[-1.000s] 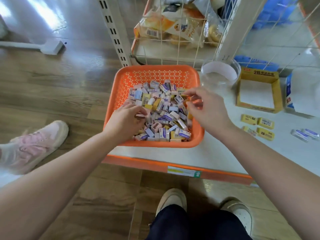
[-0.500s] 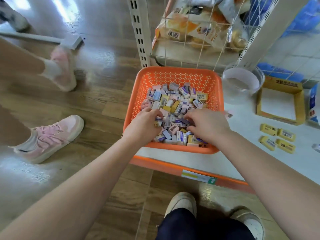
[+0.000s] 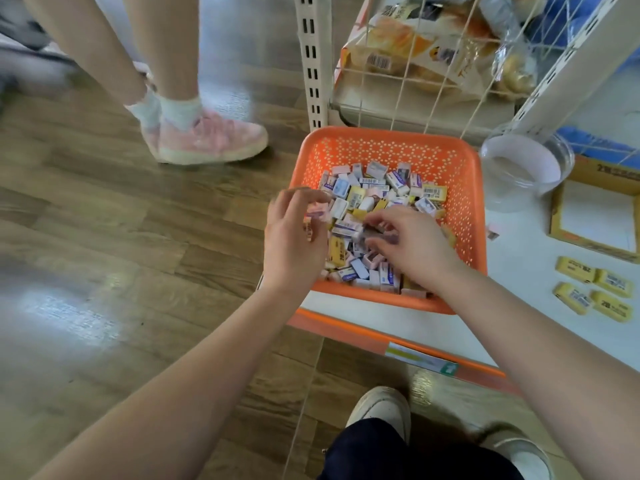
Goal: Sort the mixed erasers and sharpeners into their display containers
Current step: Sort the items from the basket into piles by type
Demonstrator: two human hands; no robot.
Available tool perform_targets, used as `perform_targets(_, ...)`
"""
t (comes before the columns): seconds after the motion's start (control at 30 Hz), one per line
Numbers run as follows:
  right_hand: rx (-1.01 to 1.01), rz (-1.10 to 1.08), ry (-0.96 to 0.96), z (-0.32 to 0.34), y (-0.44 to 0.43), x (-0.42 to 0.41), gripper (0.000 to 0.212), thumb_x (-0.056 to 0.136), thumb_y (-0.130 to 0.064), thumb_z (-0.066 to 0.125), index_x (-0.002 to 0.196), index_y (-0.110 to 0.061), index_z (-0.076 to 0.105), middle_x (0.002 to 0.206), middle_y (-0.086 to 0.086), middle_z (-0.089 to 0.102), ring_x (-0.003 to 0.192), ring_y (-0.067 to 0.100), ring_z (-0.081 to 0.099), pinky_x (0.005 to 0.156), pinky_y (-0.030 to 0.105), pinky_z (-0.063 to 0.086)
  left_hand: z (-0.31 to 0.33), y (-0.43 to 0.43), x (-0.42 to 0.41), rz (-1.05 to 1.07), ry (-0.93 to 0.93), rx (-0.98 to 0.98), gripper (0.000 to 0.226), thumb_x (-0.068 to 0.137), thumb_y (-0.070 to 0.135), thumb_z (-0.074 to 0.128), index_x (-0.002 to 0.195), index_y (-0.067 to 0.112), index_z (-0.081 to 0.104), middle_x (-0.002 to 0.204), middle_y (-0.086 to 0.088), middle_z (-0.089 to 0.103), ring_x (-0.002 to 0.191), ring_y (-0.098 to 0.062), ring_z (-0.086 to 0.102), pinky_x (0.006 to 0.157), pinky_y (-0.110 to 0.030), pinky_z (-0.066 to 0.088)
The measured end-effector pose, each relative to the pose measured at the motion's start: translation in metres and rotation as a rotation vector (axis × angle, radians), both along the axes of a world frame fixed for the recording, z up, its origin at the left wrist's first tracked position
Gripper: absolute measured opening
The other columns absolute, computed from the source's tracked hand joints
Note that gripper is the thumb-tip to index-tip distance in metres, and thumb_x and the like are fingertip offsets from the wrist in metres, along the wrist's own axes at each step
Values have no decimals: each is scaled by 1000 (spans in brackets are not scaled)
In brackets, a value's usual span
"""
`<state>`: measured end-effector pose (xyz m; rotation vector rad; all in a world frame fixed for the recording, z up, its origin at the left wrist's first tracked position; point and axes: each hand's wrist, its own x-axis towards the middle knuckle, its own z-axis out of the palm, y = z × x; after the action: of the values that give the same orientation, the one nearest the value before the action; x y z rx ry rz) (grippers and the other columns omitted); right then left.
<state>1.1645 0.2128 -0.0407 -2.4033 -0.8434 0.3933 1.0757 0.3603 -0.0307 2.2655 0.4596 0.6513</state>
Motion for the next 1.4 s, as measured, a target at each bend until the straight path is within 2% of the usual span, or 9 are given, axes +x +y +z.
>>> perform_targets(0.2, -38, 35, 28, -17, 24, 1, 54, 85, -19, 66, 136, -23, 47, 133, -2, 43, 116, 18, 46, 98, 27, 37, -8, 9, -16, -88, 179, 77, 36, 83, -1, 54, 115, 17, 57, 111, 9, 56, 110, -15, 45, 91, -23, 30)
perform_targets(0.33, -156, 9, -32, -26, 30, -1, 49, 86, -22, 65, 132, -25, 51, 136, -1, 37, 123, 23, 38, 98, 40, 43, -12, 3, -14, -19, 188, 39, 37, 83, 2, 56, 117, 18, 55, 113, 6, 58, 110, -16, 46, 94, -32, 37)
perform_targets(0.53, -192, 38, -55, -23, 32, 2, 49, 88, -24, 61, 135, -20, 46, 137, 0, 32, 122, 25, 36, 99, 38, 40, -16, 4, -14, 23, 119, 28, 32, 83, 6, 62, 113, 12, 52, 103, 10, 55, 102, -15, 51, 84, -17, 34)
perform_targets(0.7, -147, 48, 1, -25, 21, 11, 40, 85, -26, 66, 119, -7, 58, 133, 0, 33, 114, 19, 45, 96, 27, 37, -18, 2, -15, 44, 77, -22, 27, 84, 7, 63, 108, 12, 52, 100, 11, 54, 100, -14, 53, 80, -7, 33)
perform_targets(0.87, -84, 75, 30, -28, 12, 13, 29, 88, -7, 58, 117, -4, 60, 138, -1, 33, 116, 18, 48, 96, 20, 36, -20, 4, -17, 45, 48, -19, 26, 84, 4, 63, 106, 14, 52, 100, 8, 56, 98, -16, 56, 80, -7, 34)
perform_targets(1.0, -149, 89, -34, -29, 9, 13, 41, 83, 4, 56, 122, -4, 58, 139, 3, 32, 116, 22, 47, 95, 27, 42, -19, 4, -17, 40, 54, -22, 25, 84, 3, 62, 104, 13, 52, 99, 9, 55, 96, -12, 53, 81, 0, 31)
perform_targets(1.2, -269, -9, -177, -28, -1, 13, 43, 84, 1, 57, 124, -12, 50, 140, 2, 27, 107, 25, 53, 84, 39, 52, -19, 3, -17, 36, 59, -24, 23, 84, 5, 62, 101, 16, 51, 97, 10, 54, 93, -1, 45, 79, 3, 28)
perform_targets(1.3, -253, -47, -189, -21, -3, 12, 41, 86, -1, 56, 124, -14, 50, 141, 3, 27, 103, 24, 55, 82, 34, 51, -19, 4, -17, 40, 60, -23, 24, 84, 5, 63, 101, 16, 51, 97, 10, 54, 93, -1, 45, 79, 2, 29)
perform_targets(1.4, -123, -120, -123, -14, -10, 14, 30, 87, -2, 55, 115, -12, 57, 132, 3, 38, 96, 14, 55, 83, 20, 43, -16, 5, -16, 19, 134, -3, 24, 84, 7, 63, 104, 15, 53, 100, 8, 54, 99, -10, 49, 81, -7, 31)
